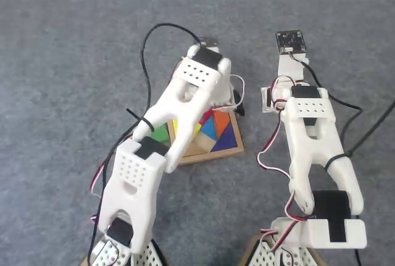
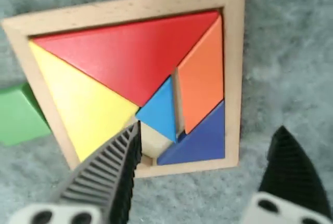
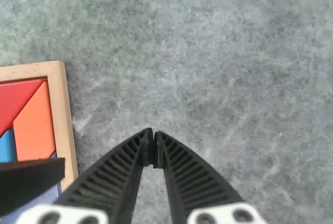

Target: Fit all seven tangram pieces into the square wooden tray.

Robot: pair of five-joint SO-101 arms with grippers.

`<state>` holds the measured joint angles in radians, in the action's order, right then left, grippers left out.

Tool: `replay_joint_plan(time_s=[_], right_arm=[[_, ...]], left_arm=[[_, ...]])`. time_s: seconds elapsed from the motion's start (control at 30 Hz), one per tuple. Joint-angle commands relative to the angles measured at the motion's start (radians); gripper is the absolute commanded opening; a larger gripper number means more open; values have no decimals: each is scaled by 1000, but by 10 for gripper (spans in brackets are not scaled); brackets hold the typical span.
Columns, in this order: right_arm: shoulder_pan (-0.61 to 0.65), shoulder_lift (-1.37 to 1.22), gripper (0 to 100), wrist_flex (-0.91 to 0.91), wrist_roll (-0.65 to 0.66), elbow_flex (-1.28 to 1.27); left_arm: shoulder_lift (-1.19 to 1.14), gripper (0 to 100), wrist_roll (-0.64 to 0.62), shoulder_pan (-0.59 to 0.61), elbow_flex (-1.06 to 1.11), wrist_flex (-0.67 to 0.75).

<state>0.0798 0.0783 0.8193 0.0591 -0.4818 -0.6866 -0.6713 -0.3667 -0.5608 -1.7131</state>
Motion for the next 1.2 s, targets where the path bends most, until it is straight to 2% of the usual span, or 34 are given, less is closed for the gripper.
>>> replay_joint_plan(time_s=[0.0,0.23,0.33,0.4,0.53,0.67,0.83,1.0,1.17], right_arm=[[-7,68,8,7,-6,40],[-4,124,8,56,-6,38],[15,217,8,117,8,29],[68,292,8,140,75,-14],[285,418,9,137,215,-160],[489,409,9,93,249,-235],[527,234,10,33,250,-190],[576,45,9,68,247,-77],[578,-44,9,71,245,-29]], left_arm=[[68,345,97,72,-68,-44],[279,174,288,388,-30,-37],[325,100,348,528,67,34],[344,40,399,583,145,92],[356,12,459,615,334,224],[417,12,534,620,515,311],[651,12,546,695,835,571],[954,13,549,701,1193,858],[1117,15,549,706,1411,1088]])
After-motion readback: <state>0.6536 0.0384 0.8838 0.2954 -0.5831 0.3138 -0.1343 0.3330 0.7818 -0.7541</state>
